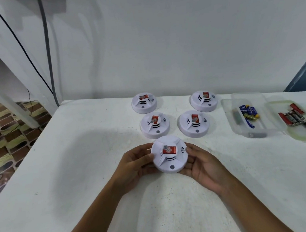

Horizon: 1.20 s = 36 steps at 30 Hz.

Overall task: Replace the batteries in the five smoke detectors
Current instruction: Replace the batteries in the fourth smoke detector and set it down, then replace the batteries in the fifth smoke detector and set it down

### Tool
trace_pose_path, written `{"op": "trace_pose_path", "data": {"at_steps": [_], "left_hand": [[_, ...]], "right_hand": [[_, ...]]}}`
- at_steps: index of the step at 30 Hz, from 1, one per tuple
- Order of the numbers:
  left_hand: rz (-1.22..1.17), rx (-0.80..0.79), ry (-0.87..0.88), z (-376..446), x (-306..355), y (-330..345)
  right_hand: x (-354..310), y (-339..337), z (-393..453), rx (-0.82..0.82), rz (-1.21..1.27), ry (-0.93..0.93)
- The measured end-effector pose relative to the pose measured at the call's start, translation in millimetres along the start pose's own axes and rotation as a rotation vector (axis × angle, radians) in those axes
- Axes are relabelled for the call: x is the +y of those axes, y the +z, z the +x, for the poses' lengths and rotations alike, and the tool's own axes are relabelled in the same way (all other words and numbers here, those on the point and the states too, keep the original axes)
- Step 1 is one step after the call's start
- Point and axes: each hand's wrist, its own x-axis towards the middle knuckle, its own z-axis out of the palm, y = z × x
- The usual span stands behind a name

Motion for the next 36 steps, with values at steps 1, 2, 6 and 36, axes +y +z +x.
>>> {"op": "trace_pose_path", "data": {"at_steps": [1, 2, 6, 36], "left_hand": [[0.000, -0.003, -0.003, 0, 1, 0], [0.001, -0.007, -0.007, 1, 1, 0], [0.004, -0.012, -0.031, 2, 4, 1], [1.352, 0.117, 0.266, 190, 140, -25]], "right_hand": [[0, 0, 0, -0.003, 0.000, 0.002], [-1, 0, 0, -0.006, 0.003, 0.007], [-1, -1, 1, -0.003, 0.022, 0.018], [-171, 53, 164, 0.158, -1.967, -0.201]]}}
